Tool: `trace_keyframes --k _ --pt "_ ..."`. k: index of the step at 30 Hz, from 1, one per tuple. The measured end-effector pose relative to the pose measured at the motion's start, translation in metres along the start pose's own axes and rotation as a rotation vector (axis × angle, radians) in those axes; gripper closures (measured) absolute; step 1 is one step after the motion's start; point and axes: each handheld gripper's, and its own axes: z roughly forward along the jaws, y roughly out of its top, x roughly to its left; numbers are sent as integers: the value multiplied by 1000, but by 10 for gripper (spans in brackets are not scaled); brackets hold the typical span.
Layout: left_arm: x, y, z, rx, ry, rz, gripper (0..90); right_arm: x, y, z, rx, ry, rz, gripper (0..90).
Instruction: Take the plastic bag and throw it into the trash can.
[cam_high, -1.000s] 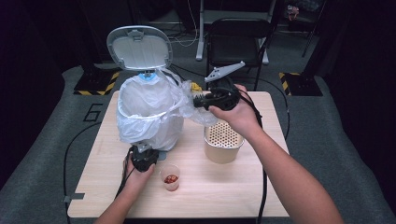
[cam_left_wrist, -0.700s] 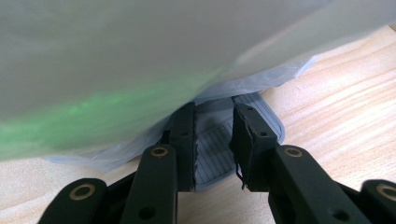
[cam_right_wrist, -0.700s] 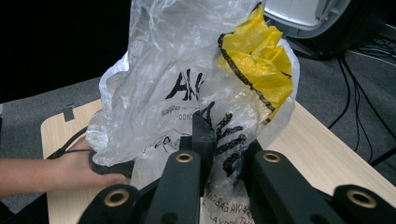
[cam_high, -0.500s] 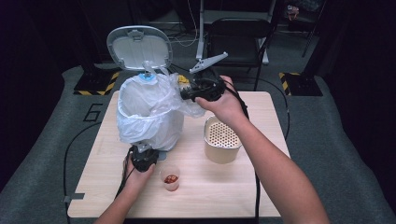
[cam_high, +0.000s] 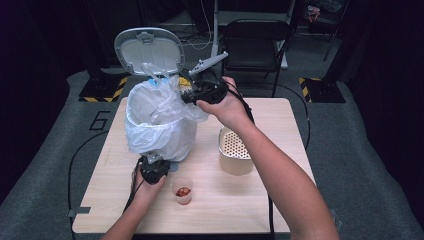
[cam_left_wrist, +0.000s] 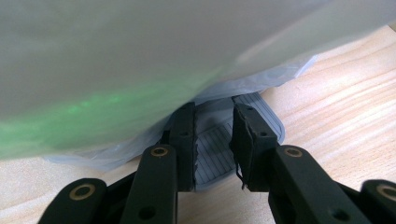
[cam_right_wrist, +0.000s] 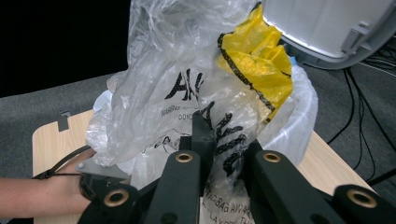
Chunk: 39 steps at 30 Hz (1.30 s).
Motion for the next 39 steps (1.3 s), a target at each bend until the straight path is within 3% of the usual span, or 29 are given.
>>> trace_keyframes --k 10,17,39 --pt "0 0 0 3 -3 -1 704 3 13 22 -9 1 -20 842" --pt "0 0 0 4 -4 0 704 3 16 36 6 5 -3 844" --pt "0 0 -1 3 -7 0 704 1 32 82 -2 -37 -24 834"
